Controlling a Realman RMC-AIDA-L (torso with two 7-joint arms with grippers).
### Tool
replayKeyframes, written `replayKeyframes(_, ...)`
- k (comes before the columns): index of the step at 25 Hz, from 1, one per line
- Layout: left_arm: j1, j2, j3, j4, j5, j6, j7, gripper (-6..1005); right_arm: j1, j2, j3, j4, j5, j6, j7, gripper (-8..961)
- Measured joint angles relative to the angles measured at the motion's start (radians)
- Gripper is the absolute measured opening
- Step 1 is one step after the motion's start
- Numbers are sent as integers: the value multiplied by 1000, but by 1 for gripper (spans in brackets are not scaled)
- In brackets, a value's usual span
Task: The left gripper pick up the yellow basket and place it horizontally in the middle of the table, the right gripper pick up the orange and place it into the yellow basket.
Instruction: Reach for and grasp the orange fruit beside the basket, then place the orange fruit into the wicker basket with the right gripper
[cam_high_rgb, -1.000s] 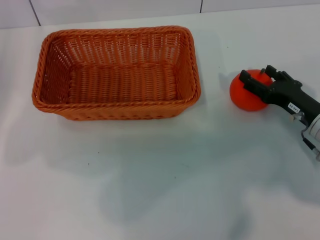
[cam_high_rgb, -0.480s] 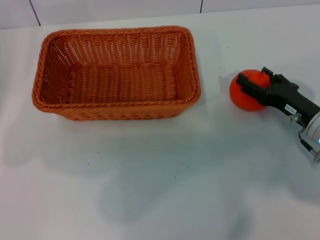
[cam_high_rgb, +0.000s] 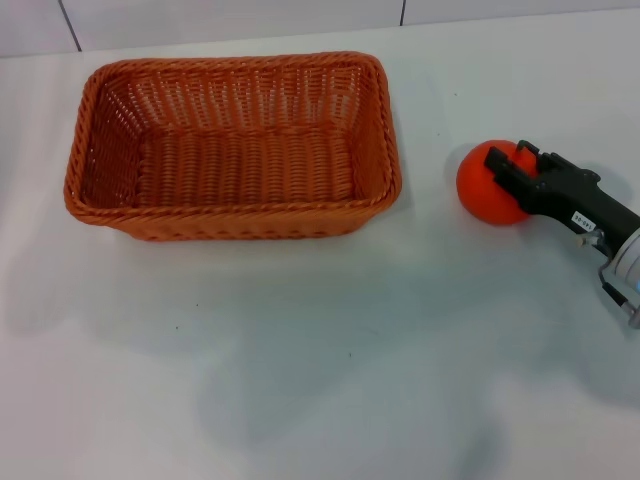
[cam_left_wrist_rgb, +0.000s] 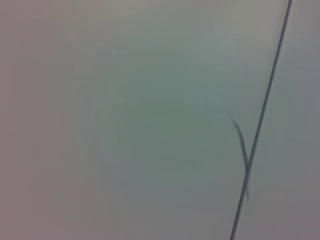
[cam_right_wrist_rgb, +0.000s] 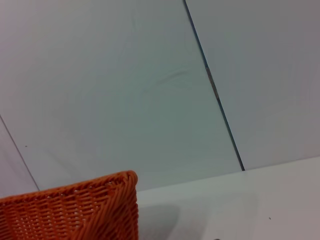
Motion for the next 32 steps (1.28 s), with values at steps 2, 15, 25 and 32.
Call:
replayKeyframes(2,0,0,0,0,-1,0,0,887,0,0,-1,0,-2,1,0,702)
replayKeyframes(15,9,0,-1,-2,-4,0,0,888,4,1,7,0,3,-27,18,264)
replayKeyframes(25,9,2,-2,-22,-27,-9,0,888,-14,-2,51,-20,68,-140,25,208)
replayKeyframes(32,8,3,-2,-35,-28,-12,0,889,38,-2,52,-57,71,-142,35,168)
